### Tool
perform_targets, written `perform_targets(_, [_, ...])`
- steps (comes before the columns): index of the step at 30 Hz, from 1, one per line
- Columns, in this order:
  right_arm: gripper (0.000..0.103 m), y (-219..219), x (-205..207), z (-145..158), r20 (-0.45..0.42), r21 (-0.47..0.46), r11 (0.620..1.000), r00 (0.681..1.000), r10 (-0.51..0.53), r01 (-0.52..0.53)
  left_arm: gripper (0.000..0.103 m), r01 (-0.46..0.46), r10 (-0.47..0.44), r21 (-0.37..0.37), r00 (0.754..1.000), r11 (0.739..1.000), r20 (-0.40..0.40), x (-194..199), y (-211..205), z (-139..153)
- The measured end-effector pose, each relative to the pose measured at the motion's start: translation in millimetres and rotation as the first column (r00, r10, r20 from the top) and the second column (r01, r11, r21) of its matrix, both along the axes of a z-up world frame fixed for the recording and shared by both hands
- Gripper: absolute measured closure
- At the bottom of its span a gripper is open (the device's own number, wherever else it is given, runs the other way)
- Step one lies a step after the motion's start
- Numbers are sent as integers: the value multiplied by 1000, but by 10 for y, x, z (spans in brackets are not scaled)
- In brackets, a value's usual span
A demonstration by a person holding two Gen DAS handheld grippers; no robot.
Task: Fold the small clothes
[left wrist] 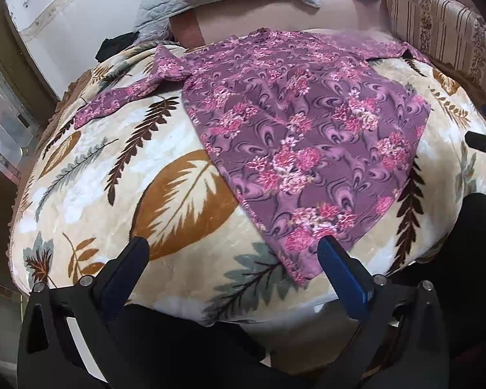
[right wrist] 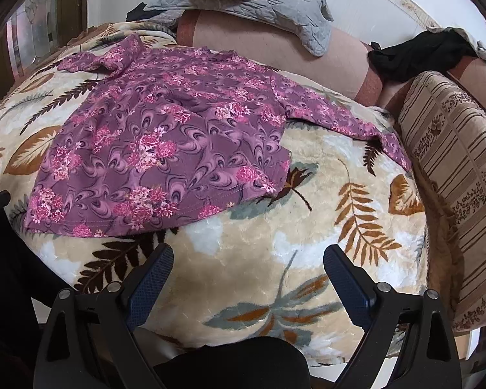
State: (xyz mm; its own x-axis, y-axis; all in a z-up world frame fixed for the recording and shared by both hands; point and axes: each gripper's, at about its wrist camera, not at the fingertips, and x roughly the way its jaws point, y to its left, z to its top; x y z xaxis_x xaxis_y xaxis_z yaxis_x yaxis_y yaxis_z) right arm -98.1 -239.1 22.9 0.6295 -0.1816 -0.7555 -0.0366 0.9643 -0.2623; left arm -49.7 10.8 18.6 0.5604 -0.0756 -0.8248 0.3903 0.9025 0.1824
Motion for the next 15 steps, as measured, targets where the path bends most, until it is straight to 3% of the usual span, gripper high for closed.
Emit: perform_targets(15, [8,-24,10,11,2,-5,1000,1000,-5,5,0,22,-22,-5,1000,1000,-5,-24,-136,12])
